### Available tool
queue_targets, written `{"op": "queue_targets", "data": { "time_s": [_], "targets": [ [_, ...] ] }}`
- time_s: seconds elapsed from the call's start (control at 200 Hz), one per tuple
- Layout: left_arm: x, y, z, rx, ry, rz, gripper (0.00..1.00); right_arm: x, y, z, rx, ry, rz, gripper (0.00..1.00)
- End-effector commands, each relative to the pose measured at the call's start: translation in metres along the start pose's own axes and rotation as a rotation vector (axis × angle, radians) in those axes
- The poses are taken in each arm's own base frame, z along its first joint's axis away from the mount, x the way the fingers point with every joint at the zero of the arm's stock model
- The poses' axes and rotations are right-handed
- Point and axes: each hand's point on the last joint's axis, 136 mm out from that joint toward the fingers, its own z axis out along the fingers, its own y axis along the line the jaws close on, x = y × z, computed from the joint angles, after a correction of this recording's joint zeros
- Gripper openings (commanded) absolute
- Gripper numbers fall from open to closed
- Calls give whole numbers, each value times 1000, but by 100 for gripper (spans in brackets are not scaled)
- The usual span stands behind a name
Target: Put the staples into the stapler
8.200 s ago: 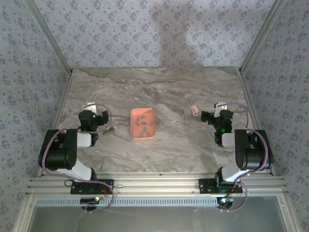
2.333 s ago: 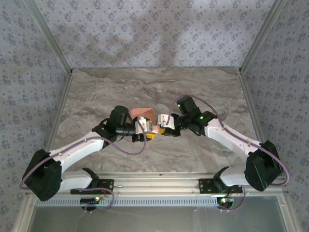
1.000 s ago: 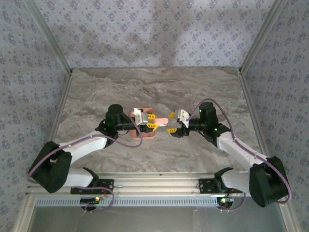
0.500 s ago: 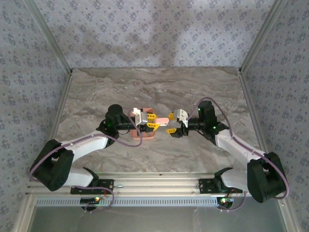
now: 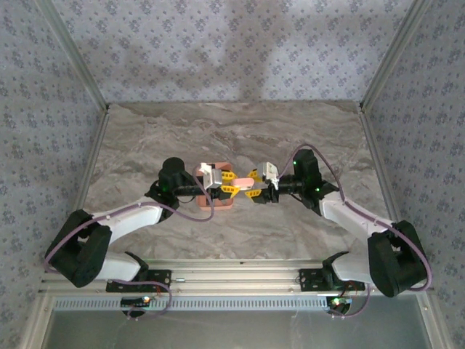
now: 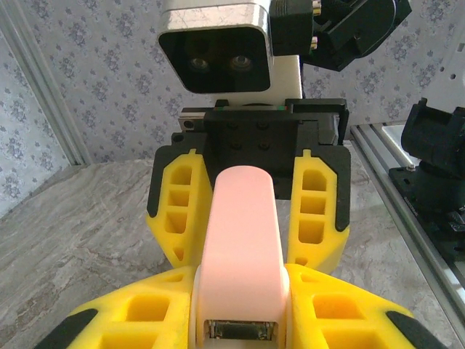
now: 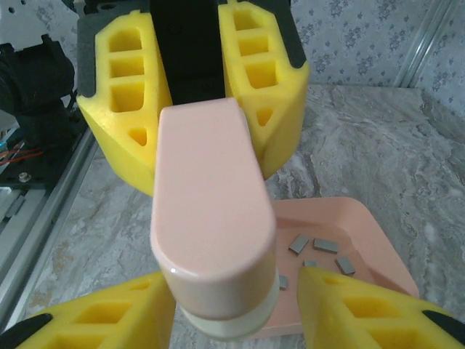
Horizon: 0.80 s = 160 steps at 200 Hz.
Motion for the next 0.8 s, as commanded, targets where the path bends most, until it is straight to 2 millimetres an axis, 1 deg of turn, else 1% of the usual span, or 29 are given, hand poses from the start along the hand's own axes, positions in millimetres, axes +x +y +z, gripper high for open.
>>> {"op": "queue_targets", "data": {
  "time_s": [0.0,0.22,0.28,0.37,0.525,0.66,0.795],
  "targets": [
    [-8,-4,-1,24,-34,34,14,-19,-2,1,-19,-45,-32,46],
    [-7,-4,-1,19,-32,36,14,-23,0,0,-25,-56,-37,45],
    [-6,-5,-1,18,-31,35,14,-23,0,0,-23,-57,-39,43],
    [-5,-5,-2,17,-28,33,14,-23,-1,0,-22,-57,-38,35],
    [-4,-4,-2,10,-24,33,14,-23,-2,-1,-11,-54,-45,27],
    [-2,-3,-2,-1,-18,32,15,-21,-3,-2,4,-44,-52,22],
    [2,-1,-2,-10,-1,25,20,-14,-5,-3,31,-15,-53,20]
  ]
}}
